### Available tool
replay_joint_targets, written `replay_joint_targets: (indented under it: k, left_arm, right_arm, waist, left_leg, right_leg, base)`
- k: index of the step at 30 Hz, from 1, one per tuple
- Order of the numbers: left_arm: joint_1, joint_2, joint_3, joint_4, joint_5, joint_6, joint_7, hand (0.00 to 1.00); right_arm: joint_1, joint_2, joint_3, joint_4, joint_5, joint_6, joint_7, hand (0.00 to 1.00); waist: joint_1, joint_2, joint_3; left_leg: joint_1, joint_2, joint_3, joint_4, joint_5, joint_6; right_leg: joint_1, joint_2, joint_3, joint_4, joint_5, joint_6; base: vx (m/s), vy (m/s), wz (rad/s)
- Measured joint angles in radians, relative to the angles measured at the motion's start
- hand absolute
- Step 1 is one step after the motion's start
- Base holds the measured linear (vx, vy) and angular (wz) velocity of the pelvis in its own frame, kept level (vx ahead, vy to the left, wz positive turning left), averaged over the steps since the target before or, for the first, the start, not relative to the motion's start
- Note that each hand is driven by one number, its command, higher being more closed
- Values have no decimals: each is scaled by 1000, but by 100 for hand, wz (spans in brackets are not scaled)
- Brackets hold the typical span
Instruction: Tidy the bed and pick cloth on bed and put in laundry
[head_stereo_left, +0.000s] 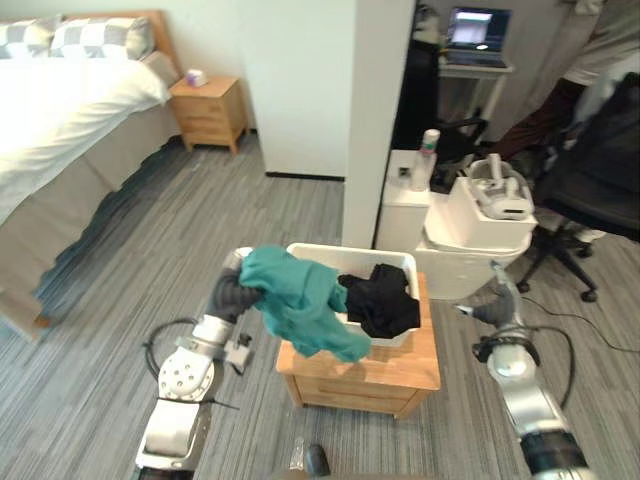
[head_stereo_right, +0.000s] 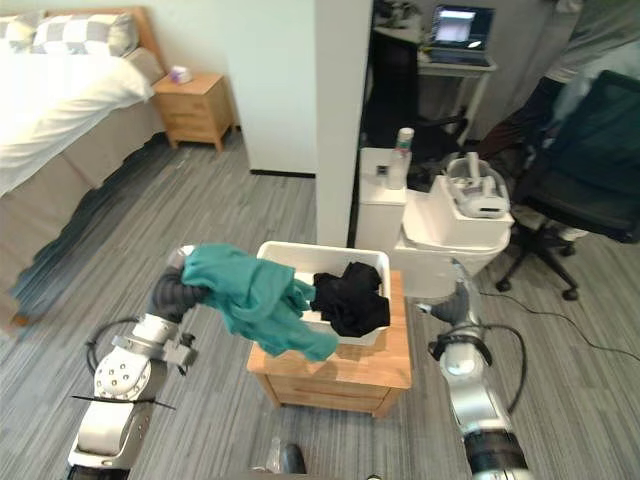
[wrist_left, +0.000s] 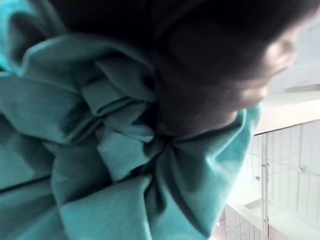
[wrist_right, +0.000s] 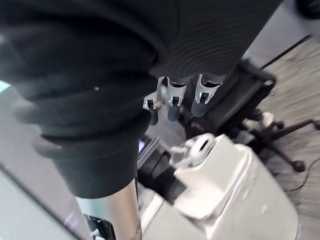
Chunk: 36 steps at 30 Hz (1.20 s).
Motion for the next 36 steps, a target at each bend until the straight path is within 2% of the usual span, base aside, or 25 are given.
replay_joint_targets:
  k: [3, 4, 7, 8, 11, 18, 20, 23, 27, 31, 32, 33, 35, 36]
  left_arm:
    - [-91, 55, 46, 90, 65, 1, 54, 100]
    - [-121, 82, 71, 132, 92, 1, 72, 100]
    - [-190, 144, 120, 236, 130, 1, 103, 100]
    - [-227, 177, 140, 293, 142, 1, 118, 100]
    - [-295, 195, 149, 367, 159, 1, 140, 100]
    - [-317, 190, 146, 474, 232, 28, 139, 100]
    - [-317, 164, 144, 512, 254, 46, 131, 100]
    - [-316, 130, 133, 565, 263, 59, 114, 100]
    - [-315, 107, 56, 625, 301, 84, 111, 100]
    - [-322, 92, -3, 688, 341, 91, 115, 100]
    - [-343, 92, -17, 717, 341, 107, 118, 100]
    - [-374, 91, -20, 746, 341, 124, 119, 0]
    - [-447, 92, -19, 792, 340, 164, 143, 0]
    - [-456, 93, -19, 792, 340, 173, 150, 0]
  right_arm:
    - [120, 26, -85, -62, 49, -2, 16, 0]
    - [158, 38, -124, -64, 67, -8, 41, 0]
    - [251, 41, -178, -60, 91, -14, 101, 0]
    - [296, 52, -194, -55, 98, -35, 130, 0]
    - [362, 88, -203, -15, 99, -83, 167, 0]
    - [422, 169, -190, 137, 99, -169, 214, 0]
    - [442, 177, -166, 181, 99, -199, 224, 0]
    - [447, 179, -113, 229, 100, -217, 224, 0]
    - [420, 195, -25, 285, 135, -249, 214, 0]
    - [367, 195, 31, 344, 196, -267, 195, 0]
    - [351, 195, 44, 344, 213, -269, 185, 0]
    - [336, 195, 50, 344, 226, -271, 179, 0]
    - [291, 193, 50, 344, 249, -282, 175, 0]
    - [283, 193, 50, 343, 250, -286, 175, 0]
  waist:
    - [-18, -1, -16]
    - [-37, -2, -20]
    - [-59, 5, -27]
    - [-64, 9, -29]
    - [-65, 6, -43]
    - [-117, 10, -60]
    - [-114, 9, -67]
    - [-112, 5, -79]
    - [-112, -6, -81]
    - [-115, -35, -50]
    - [-115, -43, -29]
    - [-115, -50, -5]
    - [-112, -61, 51]
    - [-112, -62, 62]
  left_leg:
    - [21, 10, 69, 0, -7, 3]
    - [24, 11, 78, 0, -9, 2]
    - [27, 17, 127, 0, -19, -6]
    - [28, 22, 153, 0, -22, -8]
    - [28, 29, 194, 0, -30, -15]
    - [40, 30, 235, 0, -52, -23]
    - [43, 34, 244, 0, -62, -32]
    - [40, 39, 258, 0, -69, -41]
    - [-18, 45, 287, 0, -69, -42]
    - [-90, 48, 284, 0, -53, -53]
    - [-118, 50, 277, 1, -43, -46]
    - [-137, 51, 266, 1, -34, -38]
    - [-184, 52, 252, 8, -1, -13]
    - [-190, 53, 250, 8, 1, -13]
  right_leg:
    - [-2, 0, 45, -1, 0, 0]
    - [-2, 1, 54, -1, 0, 0]
    - [-19, 6, 89, -2, 0, 0]
    - [-20, 10, 103, -13, 0, 0]
    - [-34, 12, 129, -22, 3, -4]
    - [-36, 5, 154, -33, 32, 7]
    - [-38, 7, 168, -32, 32, 6]
    - [-50, 12, 186, -31, 34, 4]
    - [-127, 16, 222, -12, 34, 3]
    - [-223, 24, 254, 22, 34, 3]
    - [-256, 27, 262, 39, 34, 3]
    - [-276, 29, 264, 48, 34, 2]
    - [-332, 30, 267, 75, 30, -4]
    - [-338, 30, 269, 77, 30, -5]
  base:
    - [-1, 27, -42]
    - [-6, 26, -32]
    - [-15, 20, -41]
    - [-5, 11, -36]
    - [0, 12, -37]
    - [30, 13, -20]
    - [37, -4, -12]
    - [40, -17, -16]
    - [15, -37, -16]
    - [3, -51, -10]
    - [-5, -60, 12]
    - [-14, -57, 29]
    - [18, -52, 35]
    - [22, -36, 21]
